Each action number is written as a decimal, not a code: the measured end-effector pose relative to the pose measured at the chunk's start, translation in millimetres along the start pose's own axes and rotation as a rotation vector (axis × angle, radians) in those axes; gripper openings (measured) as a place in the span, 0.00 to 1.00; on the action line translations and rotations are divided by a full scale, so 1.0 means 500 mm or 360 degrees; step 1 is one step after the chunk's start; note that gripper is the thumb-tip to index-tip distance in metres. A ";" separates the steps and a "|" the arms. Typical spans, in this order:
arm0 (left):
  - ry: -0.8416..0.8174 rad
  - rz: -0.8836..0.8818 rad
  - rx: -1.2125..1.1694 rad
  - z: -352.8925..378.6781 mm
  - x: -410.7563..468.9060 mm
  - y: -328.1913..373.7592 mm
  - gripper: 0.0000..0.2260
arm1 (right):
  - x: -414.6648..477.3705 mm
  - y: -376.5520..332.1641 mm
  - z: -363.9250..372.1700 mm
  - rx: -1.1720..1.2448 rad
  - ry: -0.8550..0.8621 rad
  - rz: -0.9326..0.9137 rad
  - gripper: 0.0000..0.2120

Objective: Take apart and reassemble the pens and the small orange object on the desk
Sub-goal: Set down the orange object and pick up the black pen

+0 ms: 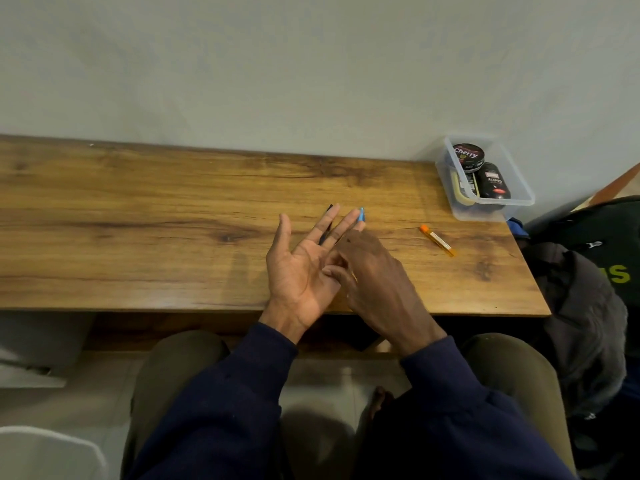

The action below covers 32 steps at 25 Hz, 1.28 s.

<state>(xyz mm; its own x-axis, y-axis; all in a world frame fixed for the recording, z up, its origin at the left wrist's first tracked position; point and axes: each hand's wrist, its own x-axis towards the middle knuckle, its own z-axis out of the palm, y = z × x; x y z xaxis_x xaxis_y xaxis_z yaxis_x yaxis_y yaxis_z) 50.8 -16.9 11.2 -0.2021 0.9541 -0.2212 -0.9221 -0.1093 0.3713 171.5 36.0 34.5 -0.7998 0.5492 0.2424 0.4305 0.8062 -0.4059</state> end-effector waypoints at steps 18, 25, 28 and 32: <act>0.0231 0.0422 0.0290 -0.015 0.011 0.012 0.21 | 0.014 0.128 -0.020 0.1038 0.0462 0.0561 0.08; 0.0437 0.0702 0.0769 -0.013 0.009 0.014 0.15 | 0.012 0.141 -0.011 0.1072 0.0375 0.0748 0.05; 0.0609 0.0798 0.0970 -0.010 0.010 0.014 0.12 | 0.008 0.145 -0.013 0.1117 0.0364 0.0805 0.05; 0.0726 0.0786 0.1306 -0.007 0.013 0.026 0.11 | 0.006 0.142 -0.013 0.1214 0.0350 0.0821 0.08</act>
<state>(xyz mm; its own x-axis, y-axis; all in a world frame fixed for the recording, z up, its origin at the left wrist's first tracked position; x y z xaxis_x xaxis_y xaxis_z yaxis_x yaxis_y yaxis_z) 36.1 -13.4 11.4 -0.7553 0.6416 -0.1339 -0.2331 -0.0721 0.9698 202.3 96.3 11.9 -0.4567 0.8896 0.0012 0.2575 0.1335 -0.9570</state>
